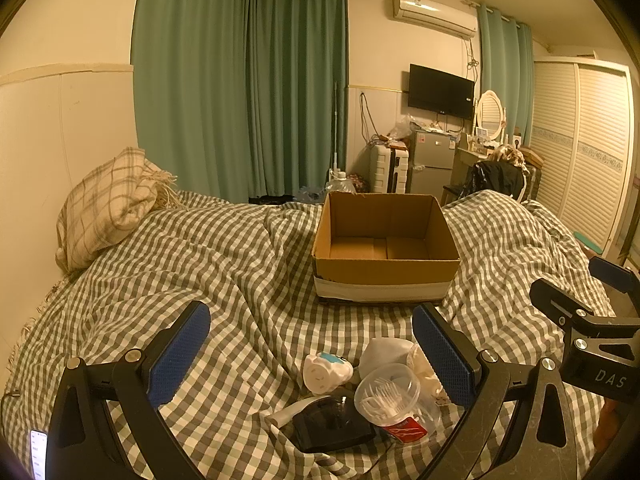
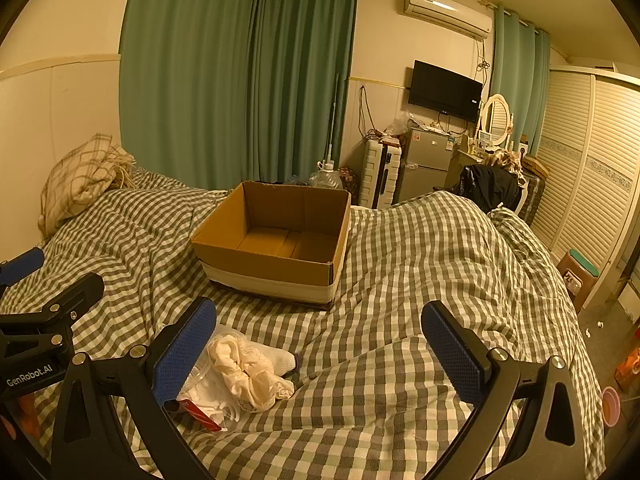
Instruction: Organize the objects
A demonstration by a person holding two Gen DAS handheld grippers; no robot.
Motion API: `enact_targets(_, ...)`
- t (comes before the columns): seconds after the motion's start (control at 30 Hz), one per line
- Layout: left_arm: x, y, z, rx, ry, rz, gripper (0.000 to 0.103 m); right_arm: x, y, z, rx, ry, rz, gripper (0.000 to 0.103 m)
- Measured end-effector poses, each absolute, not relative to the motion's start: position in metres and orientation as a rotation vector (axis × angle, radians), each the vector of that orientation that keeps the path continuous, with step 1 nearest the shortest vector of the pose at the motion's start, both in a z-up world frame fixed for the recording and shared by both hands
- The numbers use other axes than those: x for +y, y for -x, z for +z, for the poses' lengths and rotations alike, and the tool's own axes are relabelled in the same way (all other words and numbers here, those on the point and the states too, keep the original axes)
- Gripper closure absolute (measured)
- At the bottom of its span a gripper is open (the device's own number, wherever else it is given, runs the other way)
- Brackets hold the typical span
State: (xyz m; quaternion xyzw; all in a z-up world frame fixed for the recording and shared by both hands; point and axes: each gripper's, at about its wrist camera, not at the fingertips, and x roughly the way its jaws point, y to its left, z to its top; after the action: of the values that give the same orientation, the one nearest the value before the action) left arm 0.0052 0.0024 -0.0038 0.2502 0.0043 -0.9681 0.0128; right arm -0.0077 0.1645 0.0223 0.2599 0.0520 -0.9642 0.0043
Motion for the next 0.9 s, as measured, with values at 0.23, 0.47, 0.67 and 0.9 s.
enact_targets(0.23, 0.002, -0.013, 0.001, 0.033, -0.776, -3.033, 0.000, 0.165, 0.000, 0.028, 0.169, -0.796, -3.010, 0.000)
enact_targets(0.47, -0.006, -0.020, 0.007, 0.037, -0.804, -3.023, 0.000, 0.162, -0.012, 0.036, 0.179, -0.771, -2.996, 0.000)
enact_targets(0.67, -0.013, -0.010, -0.018, 0.037, -0.964, -2.965, 0.000, 0.166, -0.011, 0.029, 0.175, -0.810, -2.975, 0.000)
enact_targets(0.9, -0.011, 0.015, -0.090, 0.036, -1.312, -2.858, 0.000, 0.171, 0.008, 0.004, 0.154, -0.940, -2.933, 0.000)
